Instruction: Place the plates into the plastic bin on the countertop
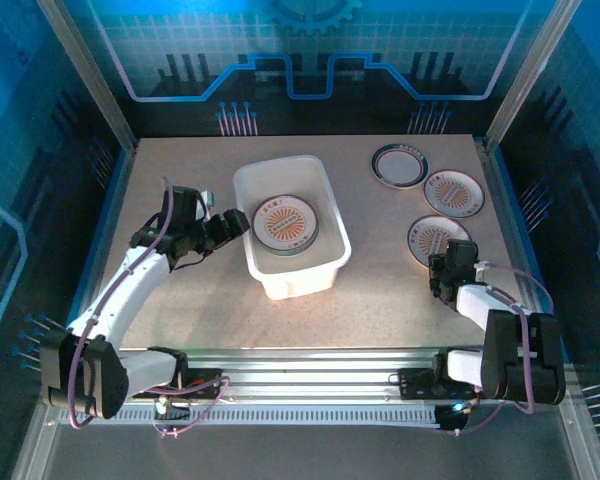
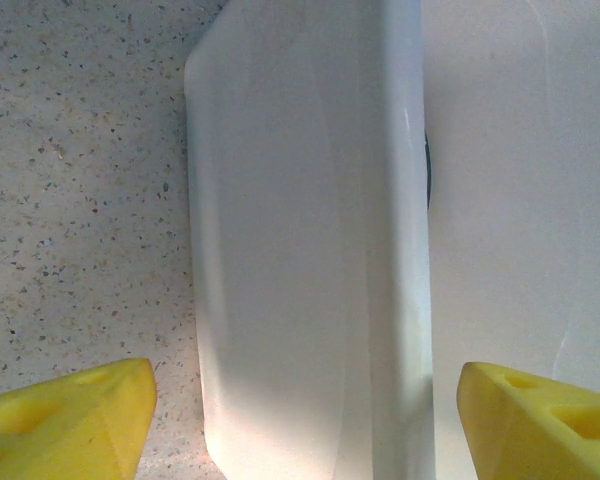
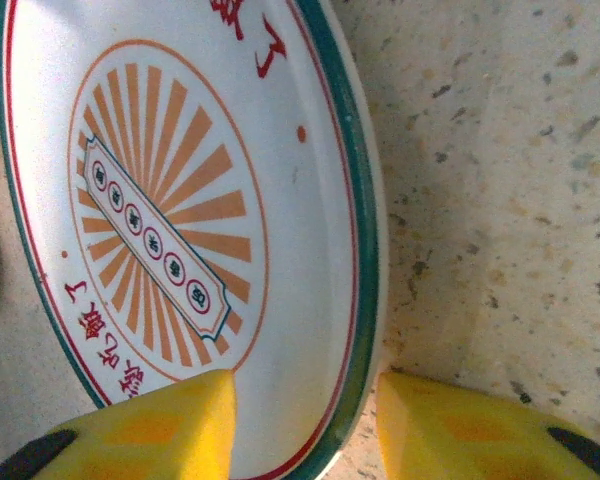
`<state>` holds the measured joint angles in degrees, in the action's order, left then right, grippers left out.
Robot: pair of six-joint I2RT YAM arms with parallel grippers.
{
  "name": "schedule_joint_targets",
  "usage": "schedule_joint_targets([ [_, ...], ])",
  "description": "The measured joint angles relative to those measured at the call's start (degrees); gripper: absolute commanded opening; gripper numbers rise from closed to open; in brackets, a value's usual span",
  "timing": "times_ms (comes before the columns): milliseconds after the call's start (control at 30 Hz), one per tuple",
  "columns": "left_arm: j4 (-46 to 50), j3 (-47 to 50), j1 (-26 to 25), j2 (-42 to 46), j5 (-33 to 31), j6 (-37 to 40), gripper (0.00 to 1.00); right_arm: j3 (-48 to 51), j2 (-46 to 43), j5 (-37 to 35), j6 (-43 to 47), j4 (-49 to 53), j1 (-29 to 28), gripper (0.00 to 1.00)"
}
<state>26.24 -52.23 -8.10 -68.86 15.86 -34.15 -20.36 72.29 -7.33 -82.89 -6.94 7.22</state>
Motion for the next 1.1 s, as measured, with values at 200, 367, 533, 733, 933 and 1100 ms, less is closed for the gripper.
schedule_joint_targets([
  [200, 0.0, 0.0, 0.0, -0.5, -0.1, 0.0, 0.80, 0.1, 0.9, -0.3, 0.0, 0.3, 0.0, 0.30],
  [367, 0.0, 0.0, 0.0, -0.6, -0.2, 0.0, 0.80, 0.9, 1.0, -0.3, -0.7, -0.9, 0.0, 0.25],
  [533, 0.0, 0.0, 0.0, -0.6, -0.2, 0.0, 0.80, 1.6, 1.1, -0.5, -1.4, -1.9, 0.0, 0.20],
  [733, 0.0, 0.0, 0.0, -0.6, -0.2, 0.0, 0.80, 3.8, -0.5, -0.6, -2.4, -4.6, 0.0, 0.15],
  [933, 0.0, 0.0, 0.0, -0.5, -0.2, 0.0, 0.80, 5.1, -6.1, -0.6, -2.6, -6.0, -0.5, 0.09],
  [1100, 0.0, 0.0, 0.0, -0.4, -0.2, 0.0, 0.80, 7.7, -15.9, -0.5, -2.5, -0.5, -0.6, 0.06],
])
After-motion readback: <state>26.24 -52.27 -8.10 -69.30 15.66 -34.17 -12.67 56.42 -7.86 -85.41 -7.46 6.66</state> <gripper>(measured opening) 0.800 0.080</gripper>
